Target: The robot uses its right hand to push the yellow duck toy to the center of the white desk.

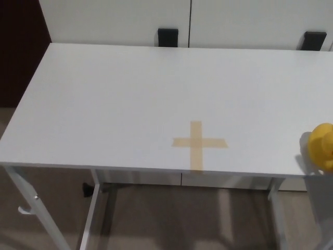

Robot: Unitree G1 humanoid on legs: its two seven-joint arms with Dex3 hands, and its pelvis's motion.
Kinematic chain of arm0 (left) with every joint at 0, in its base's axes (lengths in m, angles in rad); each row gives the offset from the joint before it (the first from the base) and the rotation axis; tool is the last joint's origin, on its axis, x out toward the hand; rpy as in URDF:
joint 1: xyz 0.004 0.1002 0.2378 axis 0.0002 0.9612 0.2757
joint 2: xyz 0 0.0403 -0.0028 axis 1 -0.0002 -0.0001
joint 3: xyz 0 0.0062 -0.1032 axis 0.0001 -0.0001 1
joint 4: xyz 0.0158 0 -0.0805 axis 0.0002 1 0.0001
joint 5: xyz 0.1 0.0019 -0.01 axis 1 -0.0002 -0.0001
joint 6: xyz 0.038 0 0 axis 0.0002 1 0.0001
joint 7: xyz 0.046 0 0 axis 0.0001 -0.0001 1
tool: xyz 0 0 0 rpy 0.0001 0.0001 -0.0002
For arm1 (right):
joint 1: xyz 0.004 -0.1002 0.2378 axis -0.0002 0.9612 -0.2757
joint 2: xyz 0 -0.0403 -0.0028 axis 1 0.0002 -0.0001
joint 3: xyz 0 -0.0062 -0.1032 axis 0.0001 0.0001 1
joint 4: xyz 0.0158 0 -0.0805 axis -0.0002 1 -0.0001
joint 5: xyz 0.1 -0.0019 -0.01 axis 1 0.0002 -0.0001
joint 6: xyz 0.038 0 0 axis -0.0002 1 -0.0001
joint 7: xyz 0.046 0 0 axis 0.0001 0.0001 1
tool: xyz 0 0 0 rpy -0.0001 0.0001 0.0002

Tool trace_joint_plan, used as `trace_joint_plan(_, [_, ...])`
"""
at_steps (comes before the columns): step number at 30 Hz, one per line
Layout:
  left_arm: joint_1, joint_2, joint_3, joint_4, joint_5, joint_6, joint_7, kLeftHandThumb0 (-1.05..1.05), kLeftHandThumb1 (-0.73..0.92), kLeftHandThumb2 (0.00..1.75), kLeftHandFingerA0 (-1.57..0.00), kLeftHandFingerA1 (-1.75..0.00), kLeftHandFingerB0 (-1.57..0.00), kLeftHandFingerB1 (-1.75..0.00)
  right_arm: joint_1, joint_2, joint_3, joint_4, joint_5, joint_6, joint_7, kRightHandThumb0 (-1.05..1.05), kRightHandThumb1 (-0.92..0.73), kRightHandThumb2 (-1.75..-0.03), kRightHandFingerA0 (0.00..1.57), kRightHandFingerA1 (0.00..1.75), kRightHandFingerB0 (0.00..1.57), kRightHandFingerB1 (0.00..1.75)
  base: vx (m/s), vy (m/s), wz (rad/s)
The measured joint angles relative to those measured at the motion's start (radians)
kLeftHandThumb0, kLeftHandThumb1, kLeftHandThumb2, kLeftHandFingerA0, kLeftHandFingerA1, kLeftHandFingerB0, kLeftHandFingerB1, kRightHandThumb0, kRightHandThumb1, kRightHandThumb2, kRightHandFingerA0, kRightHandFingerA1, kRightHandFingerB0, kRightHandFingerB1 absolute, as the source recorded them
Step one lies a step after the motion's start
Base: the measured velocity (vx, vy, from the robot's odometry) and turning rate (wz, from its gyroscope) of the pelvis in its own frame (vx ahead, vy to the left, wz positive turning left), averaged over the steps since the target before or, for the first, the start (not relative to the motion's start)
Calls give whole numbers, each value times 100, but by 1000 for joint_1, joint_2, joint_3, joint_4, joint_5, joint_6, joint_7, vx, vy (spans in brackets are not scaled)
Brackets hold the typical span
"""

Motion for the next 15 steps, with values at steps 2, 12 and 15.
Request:
trace_joint_plan(2, [0, -3, 0, 0, 0, 0, 1, 6, -47, 122, -149, -83, -129, -77, 0, 9, 13, 10, -8, 1, -1, -85, -91, -79, 32, 43, 22, 37, 0, 0, 0])
trace_joint_plan(12, [1, -27, -5, 0, 0, 0, 1, 6, -40, 115, -147, -91, -125, -84, -19, 56, 43, 36, -30, 10, -20, -80, -92, -76, 47, 45, 37, 41, 0, 0, 0])
trace_joint_plan(15, [1, -32, -6, 0, 0, 0, 1, 5, -52, 132, -142, -90, -132, -87, -27, 69, 43, 40, -33, 8, -33, -82, -92, -77, 48, 47, 36, 42, 0, 0, 0])
